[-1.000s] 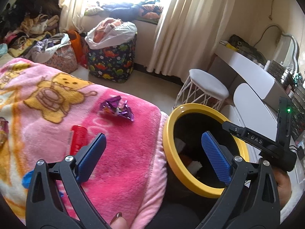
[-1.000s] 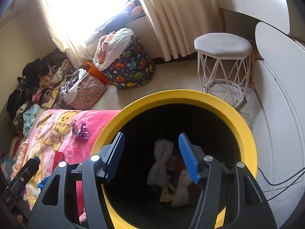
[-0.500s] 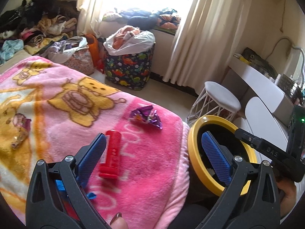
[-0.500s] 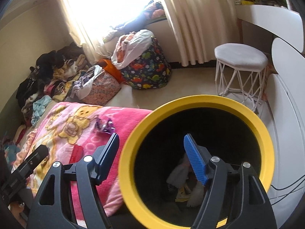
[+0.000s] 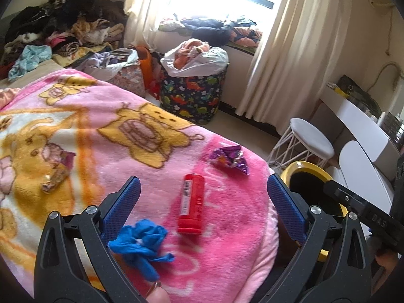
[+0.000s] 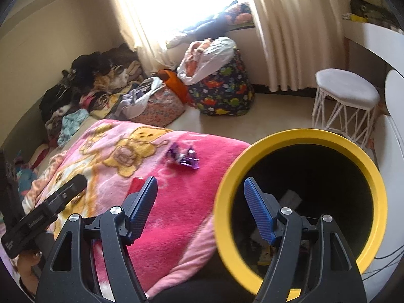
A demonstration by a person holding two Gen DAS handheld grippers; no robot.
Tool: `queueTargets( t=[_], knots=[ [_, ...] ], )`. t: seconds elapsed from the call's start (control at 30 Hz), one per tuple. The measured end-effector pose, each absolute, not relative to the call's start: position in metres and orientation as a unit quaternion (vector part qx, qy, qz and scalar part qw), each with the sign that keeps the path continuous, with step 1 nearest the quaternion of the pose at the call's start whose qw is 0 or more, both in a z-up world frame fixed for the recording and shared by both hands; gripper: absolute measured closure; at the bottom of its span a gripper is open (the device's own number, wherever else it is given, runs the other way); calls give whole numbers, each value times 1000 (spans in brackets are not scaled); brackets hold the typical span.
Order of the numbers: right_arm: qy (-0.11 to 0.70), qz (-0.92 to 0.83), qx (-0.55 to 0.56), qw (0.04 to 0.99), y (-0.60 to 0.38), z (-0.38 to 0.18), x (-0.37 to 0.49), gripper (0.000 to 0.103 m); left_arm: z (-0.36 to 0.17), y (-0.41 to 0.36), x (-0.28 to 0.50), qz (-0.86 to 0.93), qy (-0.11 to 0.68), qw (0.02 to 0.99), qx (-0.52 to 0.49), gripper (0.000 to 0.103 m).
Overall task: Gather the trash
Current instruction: 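Return both tools to the remaining trash on the blanket, then grasp the purple snack wrapper with the left tool while the right tool grasps the blue glove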
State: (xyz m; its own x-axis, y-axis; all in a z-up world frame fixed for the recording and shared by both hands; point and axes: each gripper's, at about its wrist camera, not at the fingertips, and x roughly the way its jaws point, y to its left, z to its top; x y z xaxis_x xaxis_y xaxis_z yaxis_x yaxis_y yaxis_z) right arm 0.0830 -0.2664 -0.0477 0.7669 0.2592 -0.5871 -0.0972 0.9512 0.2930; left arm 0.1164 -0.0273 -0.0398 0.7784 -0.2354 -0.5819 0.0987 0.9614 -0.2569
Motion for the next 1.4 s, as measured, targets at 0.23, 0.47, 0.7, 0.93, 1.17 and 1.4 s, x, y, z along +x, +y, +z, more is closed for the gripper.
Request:
queueTargets(
  t=[0.23,0.47,0.7,0.93,1.17,1.4],
  knots=[
    [334,126,100,929,-235,-48,80,32,-39,-6,114,-57,313,943,-98,11],
    [343,161,81,922,-201,-50,77,30,-41,20,112,-30,311,944,-109,11],
    [355,202,59,911,-164,-53,74,30,-47,52,110,-2,313,941,-128,11],
    [383,250,45,888,-129,-66,74,30,-58,83,108,29,320,936,-142,11],
    [404,268,26,874,-102,-80,72,30,-70,112,113,51,329,930,-154,11],
    [423,277,17,863,-83,-95,79,30,-89,137,130,62,355,918,-164,12]
  ],
)
